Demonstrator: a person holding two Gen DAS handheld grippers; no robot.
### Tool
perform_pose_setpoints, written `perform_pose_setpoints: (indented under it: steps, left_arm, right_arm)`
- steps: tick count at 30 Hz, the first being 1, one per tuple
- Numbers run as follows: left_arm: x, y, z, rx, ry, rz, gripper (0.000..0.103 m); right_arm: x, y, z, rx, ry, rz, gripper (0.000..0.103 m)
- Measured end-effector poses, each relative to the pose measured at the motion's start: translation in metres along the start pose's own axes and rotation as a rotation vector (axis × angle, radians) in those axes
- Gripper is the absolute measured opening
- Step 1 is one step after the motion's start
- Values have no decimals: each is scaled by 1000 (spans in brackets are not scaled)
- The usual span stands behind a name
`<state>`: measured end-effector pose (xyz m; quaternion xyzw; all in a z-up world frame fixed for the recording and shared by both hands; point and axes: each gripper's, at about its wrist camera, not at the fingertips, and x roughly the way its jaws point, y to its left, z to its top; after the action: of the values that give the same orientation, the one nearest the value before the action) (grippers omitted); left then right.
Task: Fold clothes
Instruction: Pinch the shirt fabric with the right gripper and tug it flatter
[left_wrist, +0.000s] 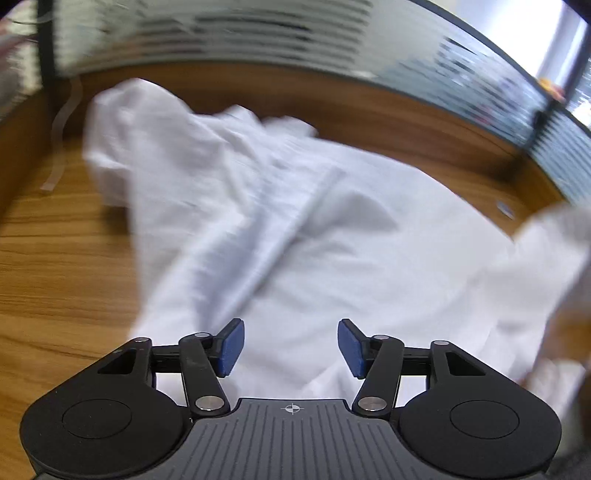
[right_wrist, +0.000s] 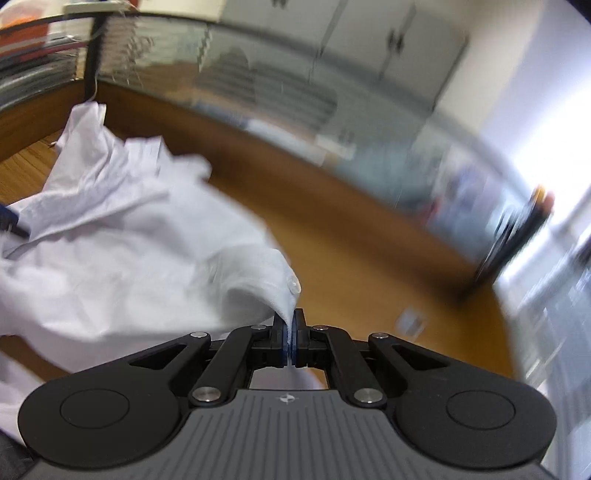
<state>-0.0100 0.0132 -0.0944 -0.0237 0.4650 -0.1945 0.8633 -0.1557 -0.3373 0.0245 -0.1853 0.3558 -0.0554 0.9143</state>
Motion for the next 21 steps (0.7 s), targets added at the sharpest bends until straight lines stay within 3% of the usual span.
perform_pose_setpoints:
  steps: [2,5,9,12,13,14,16,19,21]
  left_arm:
    - [2,-7,-10,48,19,-33,64]
    - [5,-11,-24,102,42,-11,64]
    - [-4,1,-39,80,40,56,63]
    - [-9,13,-47,67,40,178,46]
    - [-11,17,-50,62,43,227,32]
    - [-12,20,-54,56,45,276,25]
    - [-17,25,-59,27,37,331,24]
    - [-34,23,-62,-31,-6,353,27]
    - [-44,16,-63,-57,-32,371,31]
  right_arm:
    - [-6,0,21,-60,-54,-33,2]
    - [4,-2,53,-137,-107,-55,2]
    - [43,9,86,-265,-118,-44,3]
    - [90,22,94,-321,-60,22,3]
    - [108,24,93,-318,-29,47,3]
    - [125,26,92,-316,3,73,3]
    - [161,30,91,-311,66,121,3]
    - [199,37,82,-333,139,157,5]
    - [217,40,72,-356,174,173,12]
